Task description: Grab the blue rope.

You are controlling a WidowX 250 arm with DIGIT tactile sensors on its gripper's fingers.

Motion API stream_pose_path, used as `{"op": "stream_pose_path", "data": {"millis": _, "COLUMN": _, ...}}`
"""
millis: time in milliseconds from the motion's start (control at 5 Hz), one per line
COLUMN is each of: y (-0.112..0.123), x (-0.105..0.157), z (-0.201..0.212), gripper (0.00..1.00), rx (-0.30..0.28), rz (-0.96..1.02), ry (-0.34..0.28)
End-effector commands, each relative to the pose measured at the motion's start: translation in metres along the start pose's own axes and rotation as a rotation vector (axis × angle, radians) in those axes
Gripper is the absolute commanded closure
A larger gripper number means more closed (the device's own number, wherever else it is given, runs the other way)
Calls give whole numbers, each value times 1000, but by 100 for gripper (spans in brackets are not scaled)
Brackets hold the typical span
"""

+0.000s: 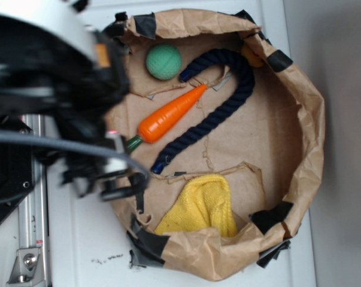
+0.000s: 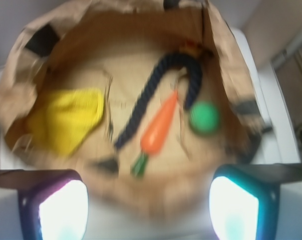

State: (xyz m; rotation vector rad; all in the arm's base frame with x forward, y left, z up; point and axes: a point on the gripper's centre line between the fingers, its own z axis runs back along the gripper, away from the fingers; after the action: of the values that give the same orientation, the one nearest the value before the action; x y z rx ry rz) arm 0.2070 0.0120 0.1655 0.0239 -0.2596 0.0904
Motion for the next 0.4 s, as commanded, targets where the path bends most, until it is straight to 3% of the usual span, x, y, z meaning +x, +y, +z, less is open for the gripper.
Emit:
{"op": "stream_pose_path", "data": {"millis": 0, "y": 3, "x": 45, "z": -88, "gripper": 0, "rx": -25, "rz": 104, "ry": 36}}
{"op": "stream_pose_path", "data": {"millis": 200, "y": 8, "x": 49, "z": -121, "gripper": 0, "rx": -60, "rz": 107, "ry": 63}}
